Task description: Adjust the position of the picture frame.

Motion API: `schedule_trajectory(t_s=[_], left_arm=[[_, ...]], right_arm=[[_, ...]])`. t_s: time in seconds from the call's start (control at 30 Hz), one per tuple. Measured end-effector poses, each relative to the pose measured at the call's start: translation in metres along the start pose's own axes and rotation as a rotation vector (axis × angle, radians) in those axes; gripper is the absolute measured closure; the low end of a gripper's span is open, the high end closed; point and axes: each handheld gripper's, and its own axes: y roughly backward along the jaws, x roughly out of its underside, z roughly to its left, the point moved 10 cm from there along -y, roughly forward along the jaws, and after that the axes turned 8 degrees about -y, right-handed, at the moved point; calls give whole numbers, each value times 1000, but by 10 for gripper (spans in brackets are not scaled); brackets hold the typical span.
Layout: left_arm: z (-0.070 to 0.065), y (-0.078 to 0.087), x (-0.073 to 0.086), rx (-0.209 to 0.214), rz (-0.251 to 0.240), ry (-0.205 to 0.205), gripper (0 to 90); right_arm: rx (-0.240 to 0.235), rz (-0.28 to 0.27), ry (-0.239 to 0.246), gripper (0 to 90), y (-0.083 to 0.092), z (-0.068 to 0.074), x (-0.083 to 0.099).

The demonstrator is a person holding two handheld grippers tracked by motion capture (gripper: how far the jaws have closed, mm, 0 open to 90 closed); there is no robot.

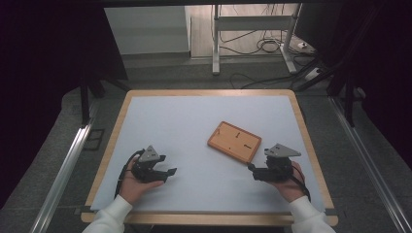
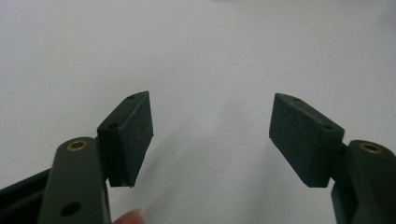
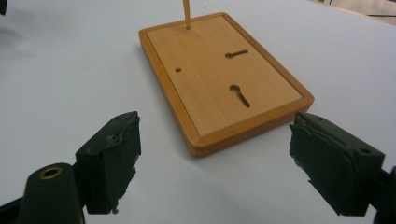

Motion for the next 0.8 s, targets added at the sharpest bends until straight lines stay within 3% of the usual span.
schedule_trajectory(t_s=[0.23,0.8], left_arm=[[1,0,1,1,4,-6,298],[0,-1,1,6,7,-10,298]], right_arm=[[-20,8,5,210,-15,2,-13],[-57,42,80,297,-63,16,-41]])
